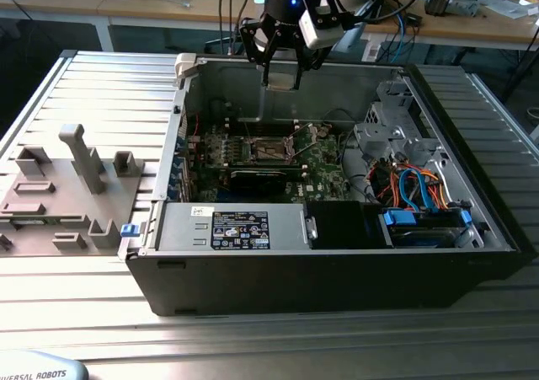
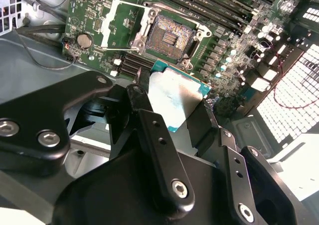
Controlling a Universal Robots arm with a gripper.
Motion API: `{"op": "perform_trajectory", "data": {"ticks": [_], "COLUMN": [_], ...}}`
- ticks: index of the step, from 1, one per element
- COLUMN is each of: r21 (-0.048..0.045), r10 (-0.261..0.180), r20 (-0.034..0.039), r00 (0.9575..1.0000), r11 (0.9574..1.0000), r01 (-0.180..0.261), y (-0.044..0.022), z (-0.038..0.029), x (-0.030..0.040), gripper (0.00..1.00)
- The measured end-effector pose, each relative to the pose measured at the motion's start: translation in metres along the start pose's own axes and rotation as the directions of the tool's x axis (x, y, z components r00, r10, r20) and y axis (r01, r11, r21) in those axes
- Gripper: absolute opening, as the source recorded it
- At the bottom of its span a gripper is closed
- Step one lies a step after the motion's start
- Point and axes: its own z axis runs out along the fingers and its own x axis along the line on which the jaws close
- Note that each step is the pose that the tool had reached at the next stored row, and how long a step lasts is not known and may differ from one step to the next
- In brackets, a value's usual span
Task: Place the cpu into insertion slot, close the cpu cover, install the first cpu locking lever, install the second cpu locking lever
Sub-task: 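Place the cpu into insertion slot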
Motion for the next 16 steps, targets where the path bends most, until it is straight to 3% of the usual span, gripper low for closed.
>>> {"op": "perform_trajectory", "data": {"ticks": [16], "r21": [-0.0002], "r10": [0.013], "r20": [0.0011], "r00": [0.9999], "r11": [0.9999], "r01": [-0.013], "y": [0.0], "z": [0.0], "x": [0.0], "gripper": [0.54]}}
